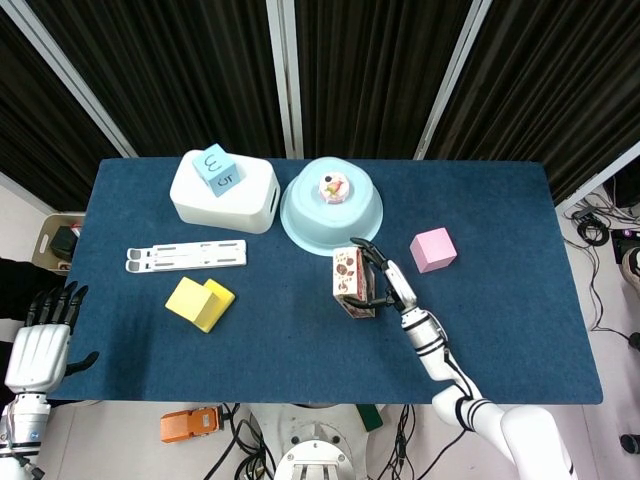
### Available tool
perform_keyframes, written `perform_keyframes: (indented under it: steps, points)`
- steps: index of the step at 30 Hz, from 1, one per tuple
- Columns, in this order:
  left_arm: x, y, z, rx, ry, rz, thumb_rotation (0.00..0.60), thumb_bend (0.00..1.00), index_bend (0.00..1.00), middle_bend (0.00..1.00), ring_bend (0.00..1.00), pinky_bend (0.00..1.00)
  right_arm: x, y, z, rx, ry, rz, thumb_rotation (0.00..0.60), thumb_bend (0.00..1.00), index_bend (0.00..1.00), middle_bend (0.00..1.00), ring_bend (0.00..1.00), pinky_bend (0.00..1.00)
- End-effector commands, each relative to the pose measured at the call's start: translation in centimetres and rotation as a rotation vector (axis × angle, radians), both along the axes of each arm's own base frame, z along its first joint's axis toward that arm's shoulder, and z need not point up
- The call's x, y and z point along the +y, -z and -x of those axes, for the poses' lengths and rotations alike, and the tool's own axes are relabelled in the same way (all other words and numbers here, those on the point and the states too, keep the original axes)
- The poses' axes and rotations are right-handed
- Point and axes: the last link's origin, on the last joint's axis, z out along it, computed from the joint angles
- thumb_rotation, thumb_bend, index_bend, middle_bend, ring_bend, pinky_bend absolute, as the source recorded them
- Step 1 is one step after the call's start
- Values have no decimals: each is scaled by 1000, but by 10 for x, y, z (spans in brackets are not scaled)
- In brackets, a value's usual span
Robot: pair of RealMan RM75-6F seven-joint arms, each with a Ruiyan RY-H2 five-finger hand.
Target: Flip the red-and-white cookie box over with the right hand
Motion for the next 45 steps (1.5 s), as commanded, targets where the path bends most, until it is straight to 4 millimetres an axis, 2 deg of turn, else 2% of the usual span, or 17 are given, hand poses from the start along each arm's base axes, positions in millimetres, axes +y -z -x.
perform_keyframes:
  steps: [1,7,12,16,19,21,28,32,37,41,45]
  points:
    - [0,0,0,0,-1,1,600,133,0,0,0,0,1,2,2,3,1,-6,544,229,142,353,278,357]
    - [0,0,0,-2,0,2,600,132,0,0,0,0,3,2,9,17,-2,-8,537,229,96,339,239,311]
    - [1,0,1,-2,2,3,600,133,0,0,0,0,9,0,17,42,-13,-5,505,229,12,294,191,229]
    - [1,1,1,-5,5,3,600,132,0,0,0,0,17,-5,26,80,-39,9,464,228,0,188,102,130]
    - [1,1,1,-7,7,3,600,132,0,0,0,0,22,-10,33,96,-52,20,452,229,0,68,17,38]
    - [1,2,0,-9,8,5,600,132,0,0,0,0,25,-13,37,100,-54,27,452,228,0,14,0,6]
    - [3,2,-1,-10,19,4,600,132,0,0,0,0,30,-29,51,186,-88,48,446,185,0,0,0,0]
    - [3,2,-1,-10,20,0,600,132,0,0,0,0,33,-52,58,264,-117,132,441,132,0,0,0,0]
    - [3,2,0,-13,15,2,600,132,0,0,0,0,41,-101,57,389,-158,257,443,105,0,0,0,0]
    - [3,3,0,-16,16,5,600,132,0,0,0,0,49,-141,42,497,-145,279,443,94,0,0,0,0]
    - [4,4,-2,-16,24,10,600,133,0,0,0,0,55,-171,12,631,-88,216,443,82,0,0,0,0]
